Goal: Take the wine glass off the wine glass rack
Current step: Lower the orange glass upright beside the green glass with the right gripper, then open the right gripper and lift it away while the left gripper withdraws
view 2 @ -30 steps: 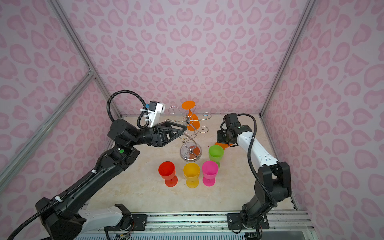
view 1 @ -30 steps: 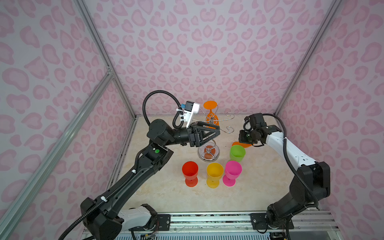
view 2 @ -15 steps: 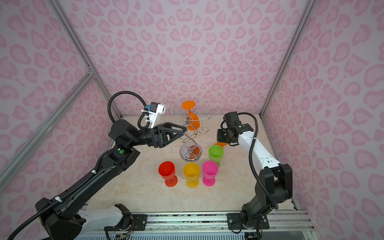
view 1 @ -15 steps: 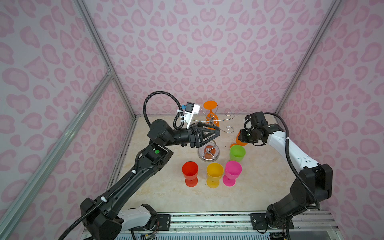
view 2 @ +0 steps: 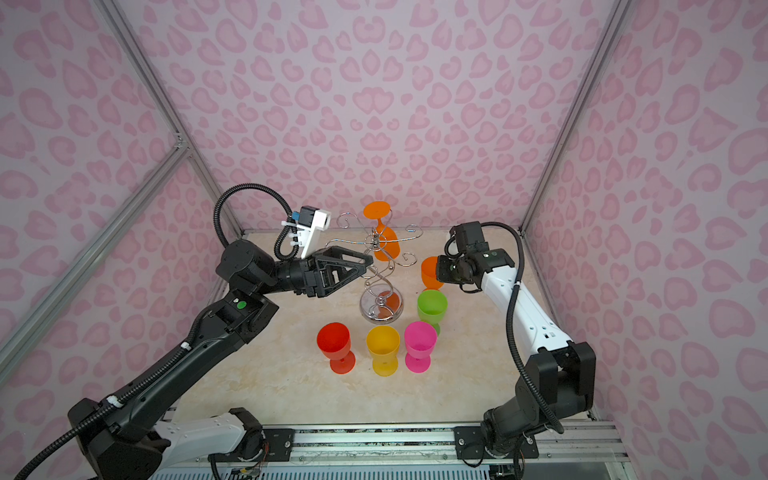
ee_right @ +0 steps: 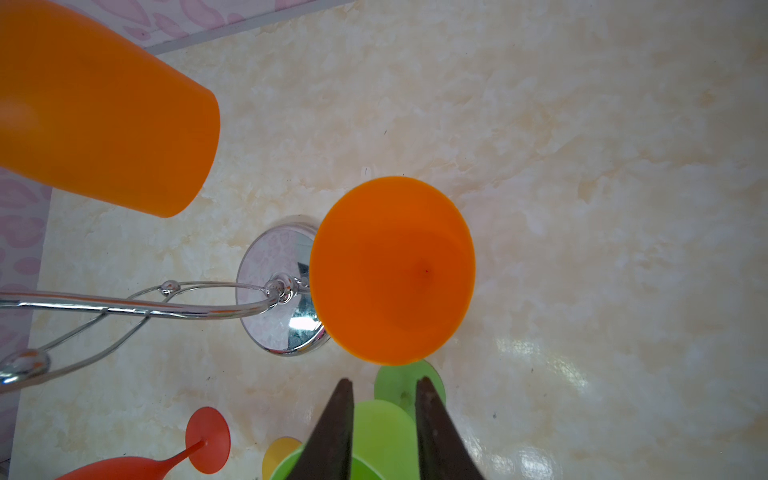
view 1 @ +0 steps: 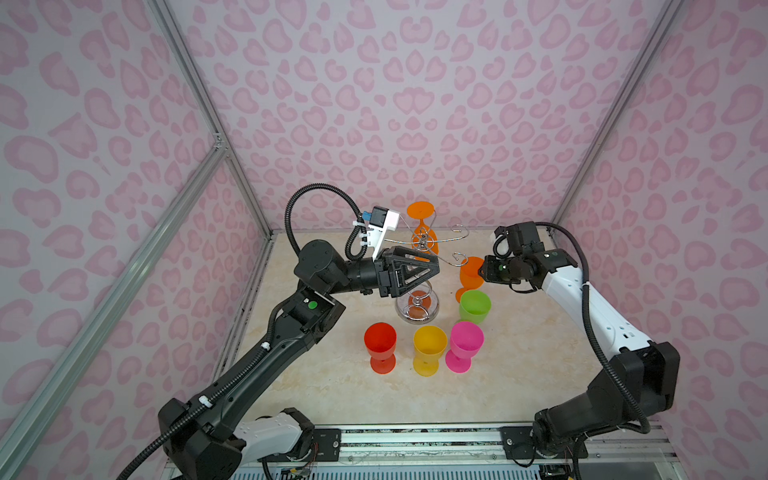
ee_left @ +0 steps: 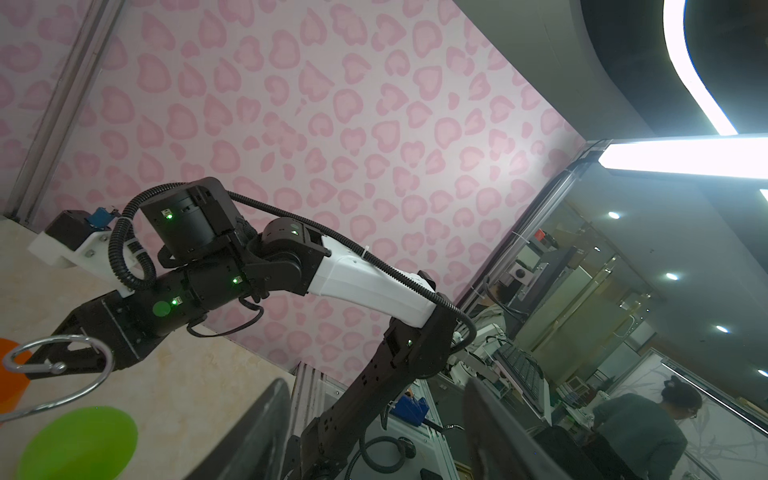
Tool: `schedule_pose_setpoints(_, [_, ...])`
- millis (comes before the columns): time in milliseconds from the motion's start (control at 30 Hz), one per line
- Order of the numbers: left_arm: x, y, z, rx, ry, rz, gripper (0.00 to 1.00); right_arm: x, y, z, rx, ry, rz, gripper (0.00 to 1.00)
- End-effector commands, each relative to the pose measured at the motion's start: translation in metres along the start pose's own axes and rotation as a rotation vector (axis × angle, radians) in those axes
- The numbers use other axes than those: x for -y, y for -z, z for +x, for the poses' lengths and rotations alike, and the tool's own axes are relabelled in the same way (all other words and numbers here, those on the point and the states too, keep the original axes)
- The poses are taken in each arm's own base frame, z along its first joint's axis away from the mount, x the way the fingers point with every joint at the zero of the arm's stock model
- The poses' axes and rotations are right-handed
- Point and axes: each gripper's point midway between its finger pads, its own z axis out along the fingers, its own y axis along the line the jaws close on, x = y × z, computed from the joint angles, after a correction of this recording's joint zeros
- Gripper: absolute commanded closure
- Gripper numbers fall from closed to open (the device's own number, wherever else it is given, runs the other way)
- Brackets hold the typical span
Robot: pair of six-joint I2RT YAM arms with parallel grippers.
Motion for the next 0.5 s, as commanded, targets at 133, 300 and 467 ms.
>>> schedule_pose_setpoints(133, [-0.008, 0.027, -0.044, 0.094, -0.061, -0.108, 0.32, -0.002, 0.025, -0.006, 0.092, -0.013, -0.019, 0.72])
schedule_pose_setpoints(300, [-0.033, 0.055, -0.088, 0.193, -0.065, -0.227, 0.33, 0.003, 0.057, -0.013, 0.214, -0.044, -0.035, 0.72])
schedule_pose_setpoints(467, [-0.078, 0.075, -0.114, 0.236, -0.058, -0.358, 0.33, 0.012, 0.082, -0.012, 0.260, -0.062, -0.041, 0.72])
